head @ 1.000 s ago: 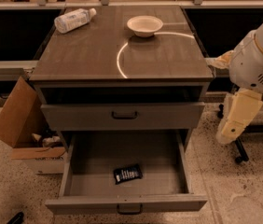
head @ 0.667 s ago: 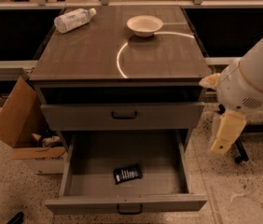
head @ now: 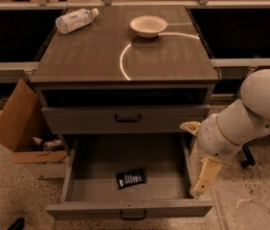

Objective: Pick rxbar blueberry from middle drawer and place on counter

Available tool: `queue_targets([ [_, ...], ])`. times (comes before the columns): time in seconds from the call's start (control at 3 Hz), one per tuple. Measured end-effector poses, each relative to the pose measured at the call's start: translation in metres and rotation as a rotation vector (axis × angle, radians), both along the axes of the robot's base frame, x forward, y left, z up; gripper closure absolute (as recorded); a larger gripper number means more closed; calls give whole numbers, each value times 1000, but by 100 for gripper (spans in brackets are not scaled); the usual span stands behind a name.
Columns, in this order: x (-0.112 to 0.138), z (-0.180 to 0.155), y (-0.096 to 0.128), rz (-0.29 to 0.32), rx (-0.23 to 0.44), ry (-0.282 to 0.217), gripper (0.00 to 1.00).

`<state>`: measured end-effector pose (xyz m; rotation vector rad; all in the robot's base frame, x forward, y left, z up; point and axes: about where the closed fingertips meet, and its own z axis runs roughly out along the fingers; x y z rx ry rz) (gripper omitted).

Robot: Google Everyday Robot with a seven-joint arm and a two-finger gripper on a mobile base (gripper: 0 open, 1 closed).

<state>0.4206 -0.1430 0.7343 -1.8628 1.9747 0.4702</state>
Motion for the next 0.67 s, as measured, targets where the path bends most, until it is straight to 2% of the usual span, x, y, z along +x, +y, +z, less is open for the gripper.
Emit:
queue_targets([
  [0.67,2,-10,5,22,17,2,0],
])
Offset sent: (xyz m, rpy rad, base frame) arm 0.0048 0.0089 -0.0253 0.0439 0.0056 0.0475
